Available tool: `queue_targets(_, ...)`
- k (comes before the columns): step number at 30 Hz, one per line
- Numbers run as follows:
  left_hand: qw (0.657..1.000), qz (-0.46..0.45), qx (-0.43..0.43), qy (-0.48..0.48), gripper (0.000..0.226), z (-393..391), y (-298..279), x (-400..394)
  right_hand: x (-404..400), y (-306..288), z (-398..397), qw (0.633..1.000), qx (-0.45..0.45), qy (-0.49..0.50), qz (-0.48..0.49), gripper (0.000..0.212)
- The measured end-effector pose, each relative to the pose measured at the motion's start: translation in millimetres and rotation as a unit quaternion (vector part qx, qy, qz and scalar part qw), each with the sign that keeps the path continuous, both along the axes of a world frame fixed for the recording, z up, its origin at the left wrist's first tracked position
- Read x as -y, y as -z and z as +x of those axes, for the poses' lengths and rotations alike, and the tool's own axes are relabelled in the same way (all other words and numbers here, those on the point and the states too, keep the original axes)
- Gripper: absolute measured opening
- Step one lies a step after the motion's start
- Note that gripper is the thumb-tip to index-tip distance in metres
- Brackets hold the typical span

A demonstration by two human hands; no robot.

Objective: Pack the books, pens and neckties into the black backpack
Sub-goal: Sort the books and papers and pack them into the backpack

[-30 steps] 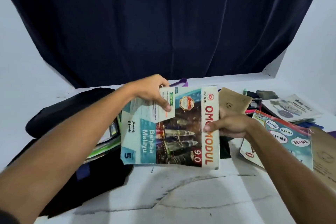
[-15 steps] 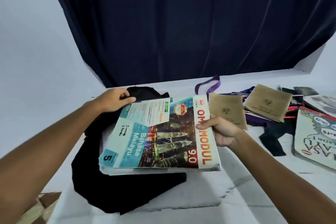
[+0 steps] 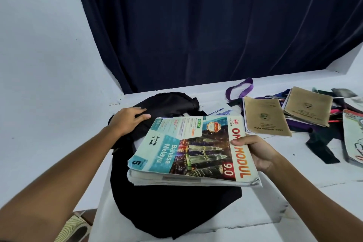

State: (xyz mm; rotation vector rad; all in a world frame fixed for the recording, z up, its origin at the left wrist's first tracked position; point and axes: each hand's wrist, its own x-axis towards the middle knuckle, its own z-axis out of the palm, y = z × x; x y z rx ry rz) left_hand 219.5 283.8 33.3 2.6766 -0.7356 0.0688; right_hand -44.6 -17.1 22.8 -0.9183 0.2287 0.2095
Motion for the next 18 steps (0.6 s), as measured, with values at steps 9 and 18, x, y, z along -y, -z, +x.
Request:
queue_targets(9,0.999,0.027,0.025,-0.005,0.059,-3,3,6,0,-4,-10,0.999,-0.019,0.028,-0.012,0.091)
queue_targets(18,0.996,0.084,0.021,-0.006,0.075,-13,4,17,7,2,-9,0.996,-0.037,0.079,-0.016,0.105)
